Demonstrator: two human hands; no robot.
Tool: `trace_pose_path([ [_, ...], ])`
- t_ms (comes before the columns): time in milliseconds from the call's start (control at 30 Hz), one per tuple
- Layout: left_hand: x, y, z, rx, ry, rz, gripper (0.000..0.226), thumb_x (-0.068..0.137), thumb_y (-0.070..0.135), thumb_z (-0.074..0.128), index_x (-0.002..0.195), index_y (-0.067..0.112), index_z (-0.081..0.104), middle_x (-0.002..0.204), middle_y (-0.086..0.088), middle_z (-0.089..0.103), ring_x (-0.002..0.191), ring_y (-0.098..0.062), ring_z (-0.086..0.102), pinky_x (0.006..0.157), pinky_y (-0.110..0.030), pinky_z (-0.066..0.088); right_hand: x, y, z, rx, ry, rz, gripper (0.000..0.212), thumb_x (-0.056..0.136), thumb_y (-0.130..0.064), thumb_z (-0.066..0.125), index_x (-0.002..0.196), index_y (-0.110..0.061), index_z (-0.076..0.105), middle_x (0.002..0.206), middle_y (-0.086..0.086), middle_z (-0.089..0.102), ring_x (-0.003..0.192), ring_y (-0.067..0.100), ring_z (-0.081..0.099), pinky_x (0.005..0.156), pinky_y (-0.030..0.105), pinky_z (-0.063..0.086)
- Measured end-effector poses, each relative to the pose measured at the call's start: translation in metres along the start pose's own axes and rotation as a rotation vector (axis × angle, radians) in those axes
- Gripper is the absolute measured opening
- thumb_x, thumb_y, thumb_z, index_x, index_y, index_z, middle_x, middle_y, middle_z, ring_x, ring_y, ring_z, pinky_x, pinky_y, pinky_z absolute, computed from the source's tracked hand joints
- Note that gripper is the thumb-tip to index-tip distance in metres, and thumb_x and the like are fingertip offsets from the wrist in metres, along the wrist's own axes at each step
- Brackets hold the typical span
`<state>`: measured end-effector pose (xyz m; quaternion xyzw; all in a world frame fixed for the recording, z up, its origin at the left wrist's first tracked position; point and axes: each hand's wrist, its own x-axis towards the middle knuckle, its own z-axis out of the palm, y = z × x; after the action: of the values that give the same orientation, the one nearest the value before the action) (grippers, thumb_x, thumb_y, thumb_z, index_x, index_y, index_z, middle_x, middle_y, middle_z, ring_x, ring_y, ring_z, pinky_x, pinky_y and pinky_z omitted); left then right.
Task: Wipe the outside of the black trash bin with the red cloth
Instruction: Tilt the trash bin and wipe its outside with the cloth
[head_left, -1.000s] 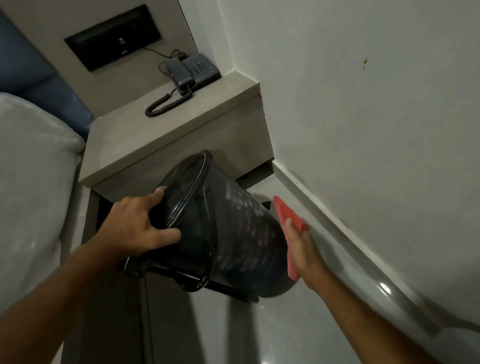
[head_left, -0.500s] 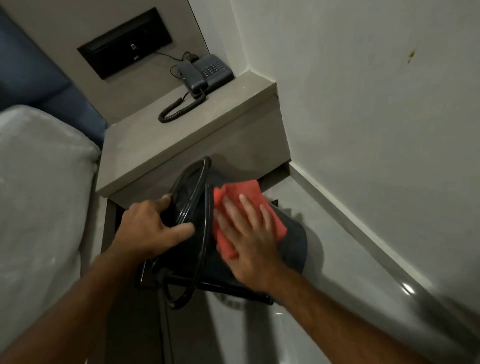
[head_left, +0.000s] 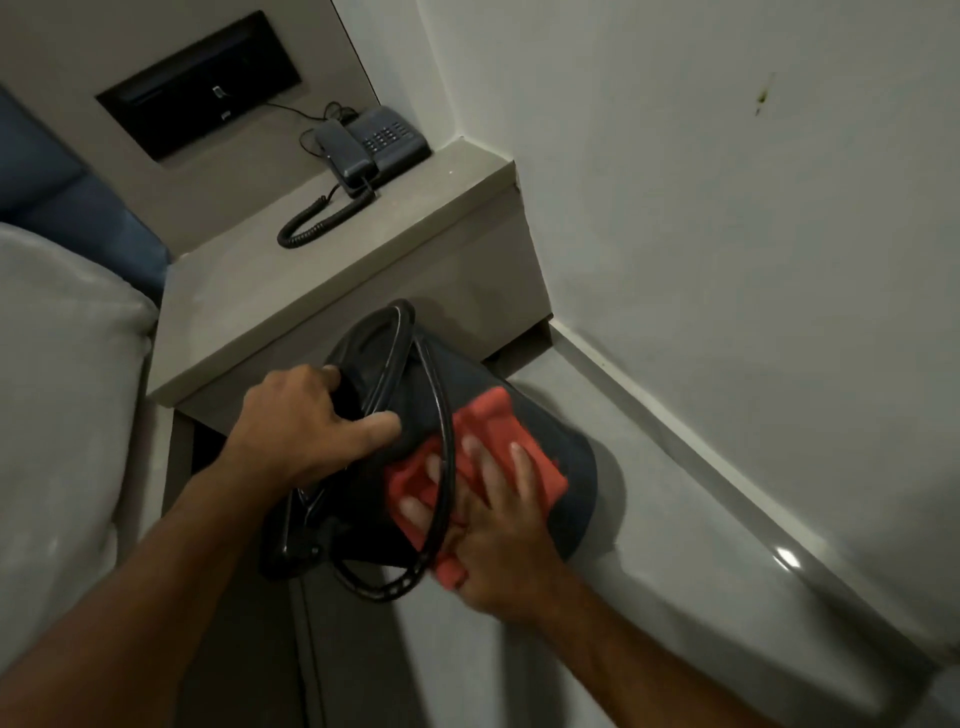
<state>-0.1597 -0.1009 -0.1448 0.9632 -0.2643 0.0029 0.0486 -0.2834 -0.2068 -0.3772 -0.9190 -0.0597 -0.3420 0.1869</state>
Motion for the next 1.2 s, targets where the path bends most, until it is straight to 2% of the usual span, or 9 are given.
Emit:
trace_pose_path([
  [167, 0.000, 0.003, -0.003, 0.009, -0.021, 0.010, 0.067, 0.049, 0.077, 0.049, 0.083, 0.021, 0.063, 0.068, -0.001, 0.066, 0.060, -0.019, 0.064, 0.059, -0.038, 0.058, -0.074, 0.054, -0.014, 0.112, -0.169, 0.354, 0.062, 0.099, -0.051, 0.039, 0.155, -0.024, 0.033, 0.165, 0.000, 0.021, 0.148, 0.036, 0.026, 0.110, 0.064, 0.033],
  [300, -0.006, -0.001, -0.004, -0.044, -0.049, 0.017, 0.064, 0.052, 0.076, 0.049, 0.085, 0.023, 0.061, 0.070, 0.002, 0.066, 0.061, -0.014, 0.064, 0.056, -0.036, 0.059, -0.004, 0.080, -0.035, 0.293, -0.157, 0.723, 0.057, 0.104, -0.048, 0.028, 0.156, -0.031, 0.009, 0.164, -0.003, 0.028, 0.148, 0.025, 0.028, 0.120, 0.045, 0.016],
  [467, -0.009, -0.007, -0.001, -0.055, -0.036, 0.004, 0.055, 0.058, 0.073, 0.060, 0.088, 0.027, 0.057, 0.066, 0.007, 0.064, 0.054, -0.007, 0.064, 0.050, -0.028, 0.055, 0.087, 0.003, -0.036, 0.183, -0.007, 0.386, 0.071, 0.093, -0.048, 0.037, 0.159, -0.031, 0.016, 0.165, -0.002, 0.028, 0.148, 0.030, 0.027, 0.118, 0.056, 0.017],
  [633, -0.012, -0.018, -0.001, -0.075, -0.050, 0.021, 0.043, 0.064, 0.065, 0.071, 0.088, 0.033, 0.055, 0.063, 0.009, 0.063, 0.051, 0.005, 0.062, 0.038, -0.010, 0.043, -0.015, -0.016, -0.005, 0.056, 0.008, 0.213, 0.076, 0.094, -0.056, 0.051, 0.159, -0.032, 0.020, 0.167, 0.005, 0.019, 0.150, 0.042, 0.019, 0.112, 0.069, 0.022],
  [733, -0.016, -0.025, 0.001, -0.099, -0.035, 0.010, 0.047, 0.065, 0.060, 0.074, 0.100, 0.032, 0.059, 0.066, 0.015, 0.059, 0.054, 0.006, 0.062, 0.041, -0.006, 0.043, -0.051, 0.010, 0.002, 0.068, -0.070, 0.461, 0.073, 0.094, -0.054, 0.046, 0.158, -0.027, 0.024, 0.158, 0.010, 0.037, 0.142, 0.040, 0.039, 0.109, 0.060, 0.035],
  [867, -0.016, -0.019, -0.001, -0.053, -0.031, 0.002, 0.067, 0.066, 0.050, 0.079, 0.119, 0.014, 0.061, 0.067, 0.022, 0.054, 0.057, 0.005, 0.058, 0.042, -0.006, 0.041, -0.005, 0.069, -0.019, 0.227, -0.170, 0.821, 0.073, 0.096, -0.067, 0.004, 0.158, -0.032, 0.019, 0.161, -0.004, 0.035, 0.145, 0.018, 0.036, 0.119, 0.040, 0.025],
  [967, -0.011, -0.015, -0.003, -0.080, -0.072, 0.009, 0.055, 0.066, 0.051, 0.078, 0.108, 0.019, 0.063, 0.069, 0.016, 0.059, 0.058, -0.002, 0.062, 0.041, -0.010, 0.046, 0.058, 0.079, -0.039, 0.383, -0.155, 0.733, 0.066, 0.098, -0.066, 0.014, 0.152, -0.035, 0.036, 0.152, -0.008, 0.049, 0.137, 0.016, 0.048, 0.115, 0.044, 0.035],
  [1067, -0.012, -0.018, -0.001, -0.067, -0.042, 0.013, 0.054, 0.065, 0.053, 0.077, 0.106, 0.019, 0.064, 0.068, 0.012, 0.061, 0.057, -0.003, 0.062, 0.039, -0.008, 0.043, 0.121, 0.053, -0.041, 0.519, -0.201, 0.456, 0.062, 0.098, -0.062, 0.027, 0.156, -0.044, 0.013, 0.162, -0.015, 0.030, 0.144, 0.012, 0.032, 0.115, 0.038, 0.021],
  [1200, -0.020, -0.021, -0.001, -0.090, -0.018, 0.002, 0.085, 0.056, 0.068, 0.068, 0.120, 0.012, 0.060, 0.073, 0.017, 0.054, 0.065, -0.005, 0.060, 0.048, -0.017, 0.049, 0.110, 0.028, -0.039, 0.247, -0.090, 0.169, 0.076, 0.094, -0.052, 0.046, 0.159, -0.033, 0.011, 0.167, -0.003, 0.021, 0.149, 0.026, 0.023, 0.118, 0.045, 0.016],
])
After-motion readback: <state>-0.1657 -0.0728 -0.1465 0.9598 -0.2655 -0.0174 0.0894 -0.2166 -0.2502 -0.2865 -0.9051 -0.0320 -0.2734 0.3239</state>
